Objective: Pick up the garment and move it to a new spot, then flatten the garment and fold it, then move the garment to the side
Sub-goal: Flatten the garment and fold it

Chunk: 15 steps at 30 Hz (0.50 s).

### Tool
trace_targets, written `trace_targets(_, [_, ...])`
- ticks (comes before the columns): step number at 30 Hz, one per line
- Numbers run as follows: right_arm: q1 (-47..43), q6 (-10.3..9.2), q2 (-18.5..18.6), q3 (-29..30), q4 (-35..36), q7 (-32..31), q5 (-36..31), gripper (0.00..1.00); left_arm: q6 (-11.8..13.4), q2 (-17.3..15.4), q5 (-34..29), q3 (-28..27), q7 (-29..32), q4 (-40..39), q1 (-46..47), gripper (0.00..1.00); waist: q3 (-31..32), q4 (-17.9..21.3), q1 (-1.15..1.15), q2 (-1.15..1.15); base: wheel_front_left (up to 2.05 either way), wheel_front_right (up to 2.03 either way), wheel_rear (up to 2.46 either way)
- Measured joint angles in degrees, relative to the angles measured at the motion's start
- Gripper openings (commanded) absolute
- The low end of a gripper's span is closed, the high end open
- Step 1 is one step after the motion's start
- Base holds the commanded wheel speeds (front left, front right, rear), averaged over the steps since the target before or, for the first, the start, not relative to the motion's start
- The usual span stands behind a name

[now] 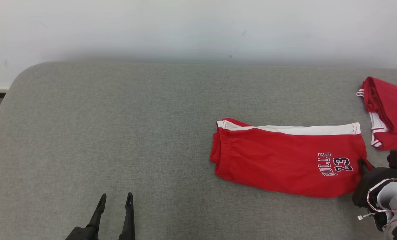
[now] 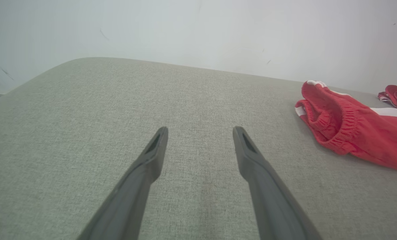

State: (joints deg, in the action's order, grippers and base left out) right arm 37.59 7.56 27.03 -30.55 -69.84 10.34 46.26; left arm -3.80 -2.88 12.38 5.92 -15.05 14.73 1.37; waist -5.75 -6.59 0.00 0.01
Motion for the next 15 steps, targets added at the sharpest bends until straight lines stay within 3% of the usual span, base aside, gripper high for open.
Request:
trace_targets(3, [0.13, 0.00, 0.73, -0.32, 0.46, 0.85, -0.26, 0.00, 0.10, -0.01, 0.24, -0.03, 0.00, -0.07, -0.31, 1.00, 0.48, 0.65, 0.00, 0.00, 0.00, 0.00, 0.00])
trace_targets(15, [1.16, -0.01, -1.79, -4.52, 18.98, -0.20, 3.89, 0.00, -0.02, 0.00, 0.33, -0.35, 0.00, -0.25, -1.01, 1.00, 1.39, 3.33, 0.00, 0.00, 0.00, 0.00, 0.00])
